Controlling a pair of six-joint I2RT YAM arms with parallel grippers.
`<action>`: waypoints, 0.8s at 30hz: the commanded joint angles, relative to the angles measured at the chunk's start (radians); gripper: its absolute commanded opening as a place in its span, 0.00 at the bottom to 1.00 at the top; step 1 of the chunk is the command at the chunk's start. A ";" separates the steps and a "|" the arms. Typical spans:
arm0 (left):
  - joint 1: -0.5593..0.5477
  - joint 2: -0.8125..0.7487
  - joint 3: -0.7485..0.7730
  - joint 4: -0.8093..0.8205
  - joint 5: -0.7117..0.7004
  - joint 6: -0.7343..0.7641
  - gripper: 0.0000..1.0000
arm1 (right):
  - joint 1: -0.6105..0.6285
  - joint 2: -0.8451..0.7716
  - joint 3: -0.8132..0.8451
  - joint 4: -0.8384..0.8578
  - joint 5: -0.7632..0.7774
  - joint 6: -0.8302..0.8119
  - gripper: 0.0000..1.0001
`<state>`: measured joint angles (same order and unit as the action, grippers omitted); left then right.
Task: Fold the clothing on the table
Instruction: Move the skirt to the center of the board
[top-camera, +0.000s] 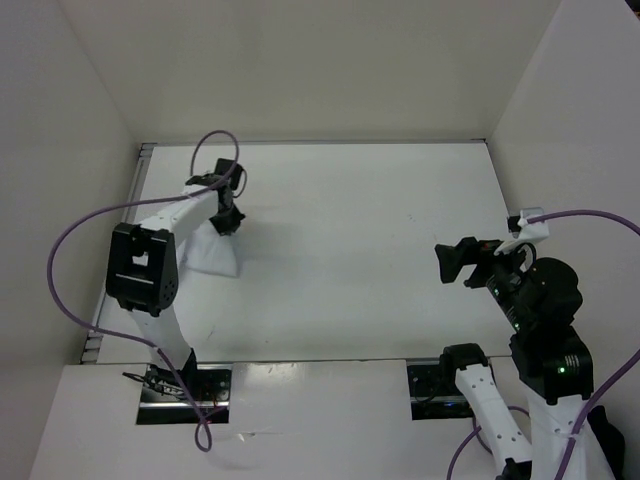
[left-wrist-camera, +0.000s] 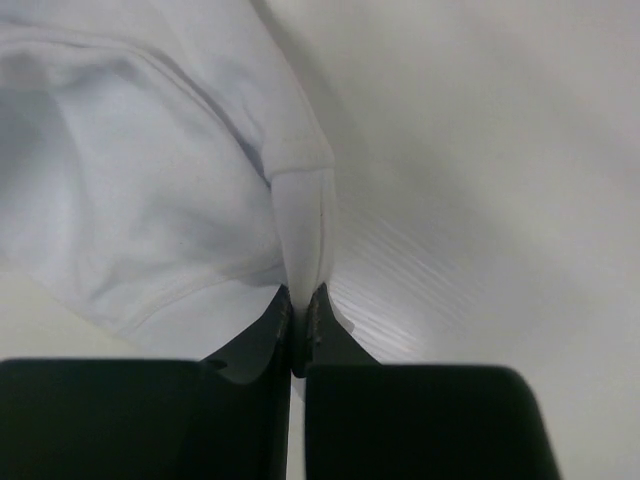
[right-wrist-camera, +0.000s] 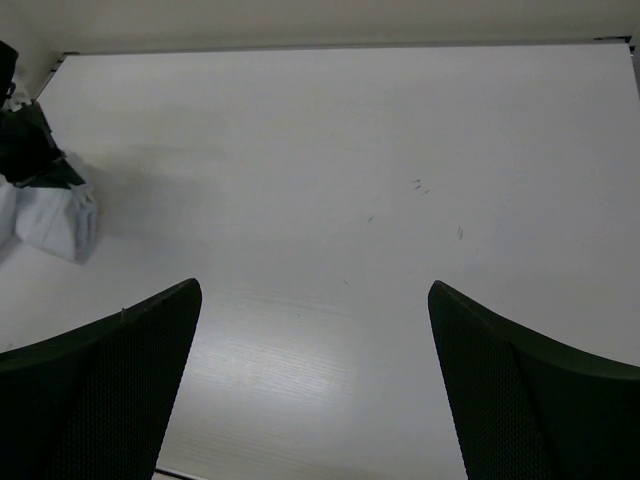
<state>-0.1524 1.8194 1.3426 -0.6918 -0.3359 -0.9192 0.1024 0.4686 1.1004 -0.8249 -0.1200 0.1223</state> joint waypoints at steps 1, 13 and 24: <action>-0.143 -0.003 0.108 0.008 0.057 -0.004 0.00 | 0.008 -0.019 0.006 0.012 0.008 0.000 0.98; -0.460 -0.116 0.101 0.130 0.015 0.129 0.05 | 0.008 -0.039 0.006 0.012 0.017 0.010 0.98; -0.460 -0.249 0.069 0.105 0.052 0.330 0.99 | 0.008 -0.059 0.006 0.012 0.026 0.010 0.98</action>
<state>-0.6075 1.4536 1.3933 -0.5030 -0.2821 -0.6903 0.1024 0.4282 1.1004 -0.8249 -0.1081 0.1261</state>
